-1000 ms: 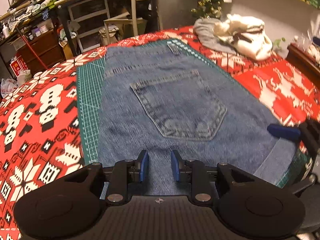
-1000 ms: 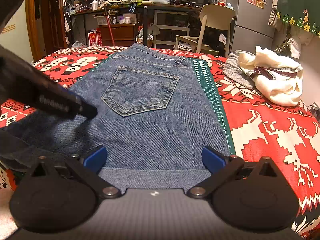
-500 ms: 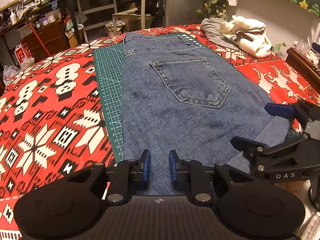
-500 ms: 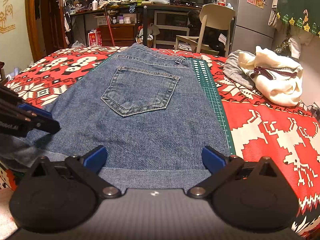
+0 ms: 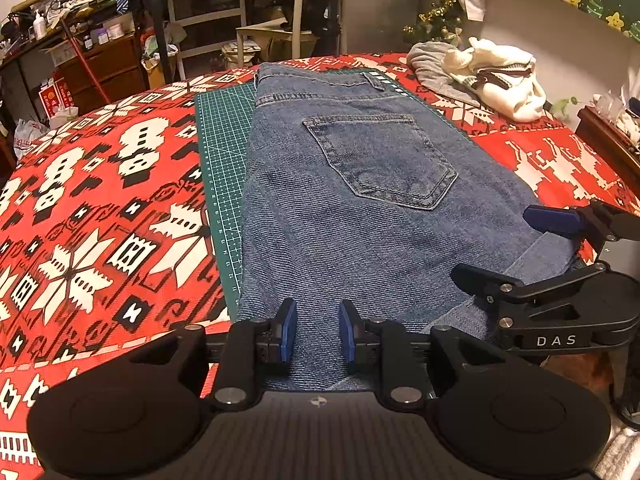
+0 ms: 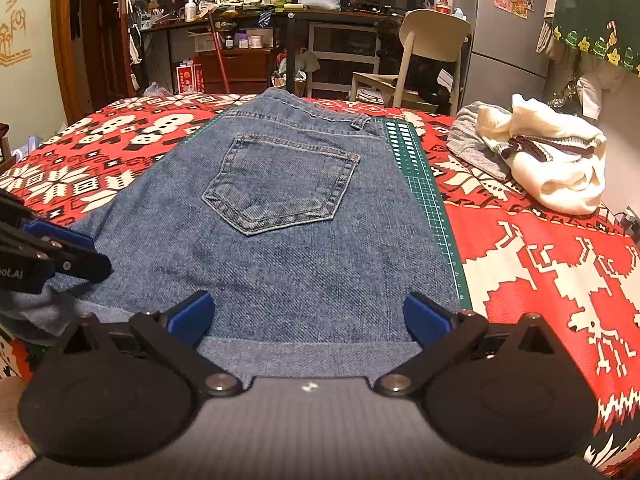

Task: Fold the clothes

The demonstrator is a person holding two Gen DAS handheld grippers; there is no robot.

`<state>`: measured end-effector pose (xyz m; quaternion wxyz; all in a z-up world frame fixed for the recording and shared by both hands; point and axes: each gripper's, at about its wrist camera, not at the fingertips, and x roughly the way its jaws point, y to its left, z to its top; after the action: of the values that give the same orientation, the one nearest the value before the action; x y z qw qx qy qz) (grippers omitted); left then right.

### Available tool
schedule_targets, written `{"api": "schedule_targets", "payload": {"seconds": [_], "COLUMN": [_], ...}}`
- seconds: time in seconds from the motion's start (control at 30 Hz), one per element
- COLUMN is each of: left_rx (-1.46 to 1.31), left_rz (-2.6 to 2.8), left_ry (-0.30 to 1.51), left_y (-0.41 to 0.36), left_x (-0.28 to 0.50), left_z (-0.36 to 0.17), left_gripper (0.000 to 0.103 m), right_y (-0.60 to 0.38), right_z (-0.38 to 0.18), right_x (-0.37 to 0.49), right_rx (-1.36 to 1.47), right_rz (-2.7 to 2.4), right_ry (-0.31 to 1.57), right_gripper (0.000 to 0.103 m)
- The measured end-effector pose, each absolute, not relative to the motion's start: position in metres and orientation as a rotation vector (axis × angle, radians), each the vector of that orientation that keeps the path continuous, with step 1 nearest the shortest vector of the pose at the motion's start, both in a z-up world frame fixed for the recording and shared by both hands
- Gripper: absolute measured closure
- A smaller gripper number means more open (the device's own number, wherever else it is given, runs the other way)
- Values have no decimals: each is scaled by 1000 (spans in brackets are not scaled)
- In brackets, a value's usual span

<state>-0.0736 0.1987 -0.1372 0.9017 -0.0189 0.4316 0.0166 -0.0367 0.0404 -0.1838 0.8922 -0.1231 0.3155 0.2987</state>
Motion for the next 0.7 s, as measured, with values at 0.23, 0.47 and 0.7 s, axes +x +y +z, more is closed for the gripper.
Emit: {"api": "schedule_targets", "payload": {"seconds": [0.23,0.47,0.7], "left_rx": [-69,-131,-262], "left_rz": [18,-16,-7], "left_ry": [883,886,833], "left_y": [197,197,208], "left_x": [-74,-72,-76], "left_z": [-139,-138,-129], "left_gripper": [60,39,26], "right_y": [42,31,16], "right_z": [-183,-168,-137], "right_x": [-34,-30,-34], "right_rx": [-266,-229,-251], "right_rz": [621,669,748], "right_ry": [662,663,559], "right_gripper": [1,1,20]}}
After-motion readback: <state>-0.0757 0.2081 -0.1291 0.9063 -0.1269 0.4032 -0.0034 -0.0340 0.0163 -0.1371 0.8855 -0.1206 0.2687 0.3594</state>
